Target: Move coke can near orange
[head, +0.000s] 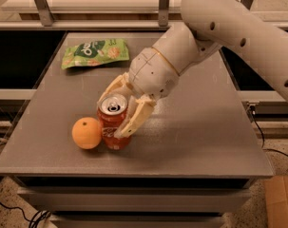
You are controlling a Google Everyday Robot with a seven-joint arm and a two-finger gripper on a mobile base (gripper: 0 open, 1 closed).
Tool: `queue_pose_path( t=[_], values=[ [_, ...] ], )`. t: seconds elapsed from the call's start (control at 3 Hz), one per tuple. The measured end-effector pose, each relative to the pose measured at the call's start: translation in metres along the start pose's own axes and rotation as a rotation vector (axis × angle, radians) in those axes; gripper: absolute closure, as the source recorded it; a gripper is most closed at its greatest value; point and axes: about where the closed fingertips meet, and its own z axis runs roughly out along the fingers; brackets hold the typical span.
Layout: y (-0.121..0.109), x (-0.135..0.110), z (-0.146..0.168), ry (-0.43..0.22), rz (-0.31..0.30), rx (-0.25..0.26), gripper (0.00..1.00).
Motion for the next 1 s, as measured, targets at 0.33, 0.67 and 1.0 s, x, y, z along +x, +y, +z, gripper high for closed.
queue_pose_path(
  t=[0.33,0.67,1.0],
  values=[
    [-0.0014,-0.0008,0.0050,0.006,-0.007,-0.018,0.13],
    [-0.0031,-0.0010,0.0070,-0.008,-0.020,-0.039,0.00],
    [-0.0036,-0.0013,0.0070,-0.011,-0.024,-0.041,0.00]
  ],
)
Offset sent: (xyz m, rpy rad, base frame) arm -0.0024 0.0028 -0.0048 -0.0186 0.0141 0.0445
